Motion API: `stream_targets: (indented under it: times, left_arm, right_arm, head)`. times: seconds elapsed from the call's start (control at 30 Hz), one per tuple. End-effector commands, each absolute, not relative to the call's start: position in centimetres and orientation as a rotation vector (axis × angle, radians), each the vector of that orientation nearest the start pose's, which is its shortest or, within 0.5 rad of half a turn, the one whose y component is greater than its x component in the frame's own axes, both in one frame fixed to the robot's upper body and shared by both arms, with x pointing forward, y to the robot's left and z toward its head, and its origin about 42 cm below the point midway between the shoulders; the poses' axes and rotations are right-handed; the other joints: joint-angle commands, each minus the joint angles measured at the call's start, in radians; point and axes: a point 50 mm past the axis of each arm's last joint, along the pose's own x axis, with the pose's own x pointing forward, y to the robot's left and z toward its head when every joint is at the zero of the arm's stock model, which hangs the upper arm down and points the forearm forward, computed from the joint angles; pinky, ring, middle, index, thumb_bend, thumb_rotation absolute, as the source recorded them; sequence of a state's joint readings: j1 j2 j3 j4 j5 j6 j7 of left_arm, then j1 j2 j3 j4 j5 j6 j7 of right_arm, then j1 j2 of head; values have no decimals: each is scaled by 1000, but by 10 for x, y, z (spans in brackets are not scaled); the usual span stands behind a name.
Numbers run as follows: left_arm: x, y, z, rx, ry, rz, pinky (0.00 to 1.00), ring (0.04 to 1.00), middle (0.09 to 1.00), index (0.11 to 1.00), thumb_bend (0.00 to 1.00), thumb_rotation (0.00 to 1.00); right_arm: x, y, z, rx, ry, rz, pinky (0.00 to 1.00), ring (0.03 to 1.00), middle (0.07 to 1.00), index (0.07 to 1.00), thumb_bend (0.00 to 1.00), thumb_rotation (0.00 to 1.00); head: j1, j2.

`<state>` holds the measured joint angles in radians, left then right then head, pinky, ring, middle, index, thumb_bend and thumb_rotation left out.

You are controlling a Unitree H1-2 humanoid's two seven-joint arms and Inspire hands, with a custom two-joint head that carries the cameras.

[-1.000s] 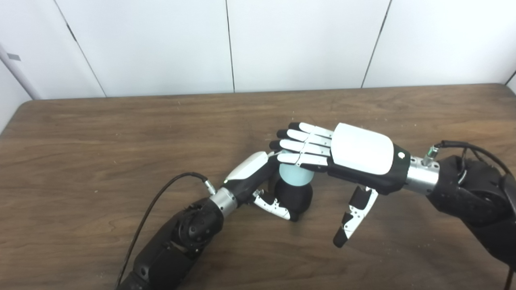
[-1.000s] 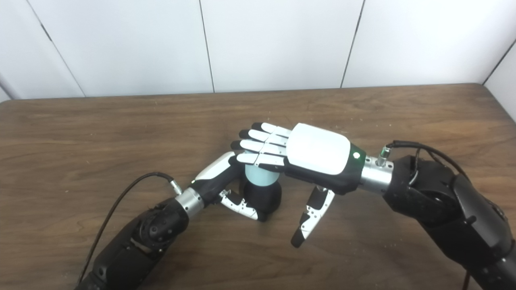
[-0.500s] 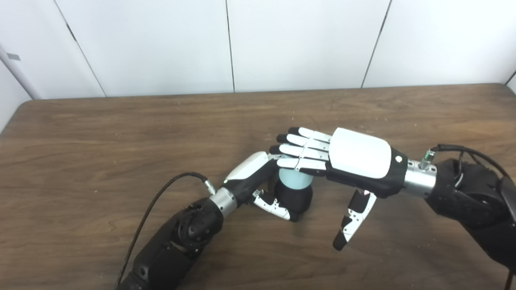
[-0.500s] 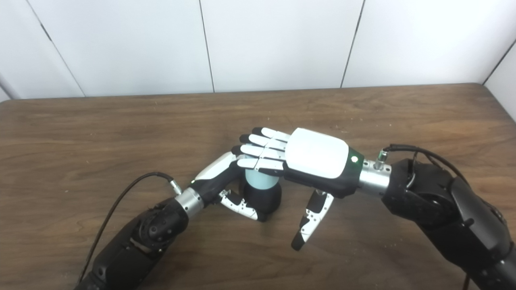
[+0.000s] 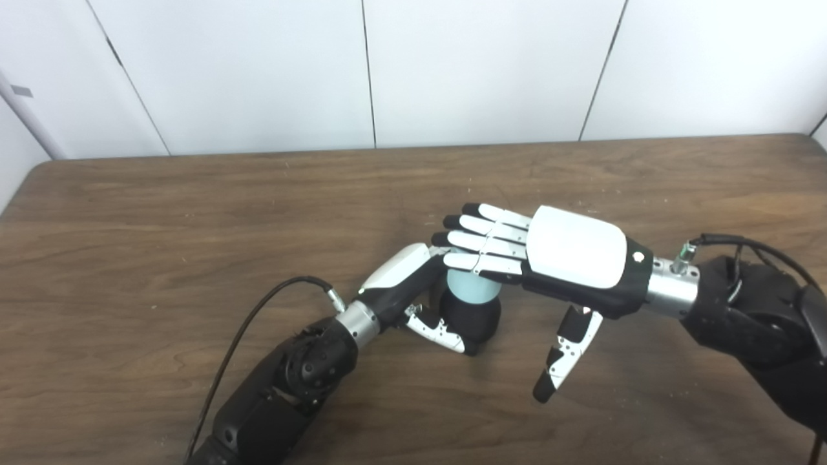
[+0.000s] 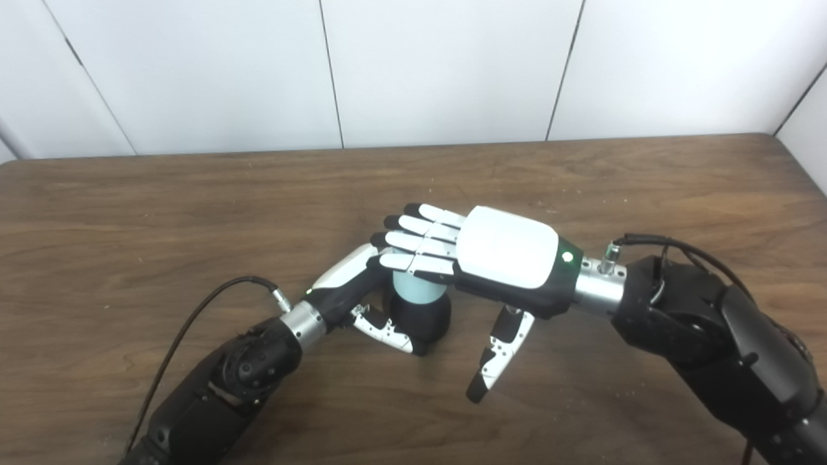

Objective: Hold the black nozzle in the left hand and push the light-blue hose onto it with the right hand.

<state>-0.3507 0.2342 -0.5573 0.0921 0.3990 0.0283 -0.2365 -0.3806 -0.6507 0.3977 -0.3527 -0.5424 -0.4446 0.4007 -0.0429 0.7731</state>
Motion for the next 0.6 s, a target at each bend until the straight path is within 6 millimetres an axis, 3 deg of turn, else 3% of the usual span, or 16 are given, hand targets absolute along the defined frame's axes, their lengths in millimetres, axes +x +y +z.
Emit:
stream_targets:
  times: [0.0,0.3,0.57]
  left_arm:
    - [308,154,59,875,244,-881,1000,991,811,480,522,64]
    - [308,153,58,874,244,-879,1000,991,811,480,522,64]
    - [308,152,58,871,245,-882,1000,992,811,480,522,64]
  right_arm:
    - [299,-226,258,-1430,-897,910,1000,1000,1000,987,833,693]
    - [297,-229,252,-1388,-1003,710,1000,1000,1000,1000,787,783]
    - [296,-233,244,-1339,-1011,617,1000,1000,1000,1000,853,843]
  head:
    - [-1,0]
    - [-1,0]
    - [0,1]
